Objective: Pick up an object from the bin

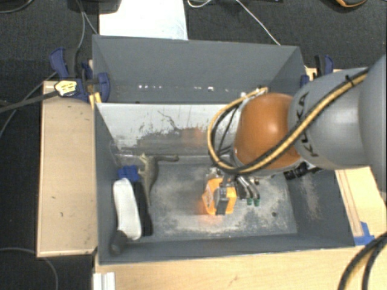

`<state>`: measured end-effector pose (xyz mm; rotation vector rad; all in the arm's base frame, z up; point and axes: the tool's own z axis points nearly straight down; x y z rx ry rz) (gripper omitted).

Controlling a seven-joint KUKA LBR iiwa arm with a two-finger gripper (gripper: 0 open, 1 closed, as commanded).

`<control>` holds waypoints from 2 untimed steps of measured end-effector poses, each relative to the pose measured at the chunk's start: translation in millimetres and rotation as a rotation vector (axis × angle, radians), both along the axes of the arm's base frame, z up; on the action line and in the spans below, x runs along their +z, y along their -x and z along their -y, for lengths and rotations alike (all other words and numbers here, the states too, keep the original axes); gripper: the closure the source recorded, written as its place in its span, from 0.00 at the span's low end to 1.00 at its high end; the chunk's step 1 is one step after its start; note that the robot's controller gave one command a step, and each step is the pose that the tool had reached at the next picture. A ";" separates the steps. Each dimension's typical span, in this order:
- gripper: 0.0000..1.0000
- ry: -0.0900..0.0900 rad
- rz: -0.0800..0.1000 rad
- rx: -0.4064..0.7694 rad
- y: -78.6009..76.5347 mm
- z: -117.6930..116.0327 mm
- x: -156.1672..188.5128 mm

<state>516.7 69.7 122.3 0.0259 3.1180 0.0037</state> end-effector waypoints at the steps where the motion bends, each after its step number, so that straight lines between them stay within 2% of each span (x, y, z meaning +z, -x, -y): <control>1: 1.00 -0.005 -0.003 0.056 -15.9 14.2 -43.0; 2: 1.00 0.000 -0.007 0.022 -10.3 10.3 34.0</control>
Offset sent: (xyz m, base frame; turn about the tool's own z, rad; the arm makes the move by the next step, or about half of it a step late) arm 0.0094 -0.0022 0.1315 0.0115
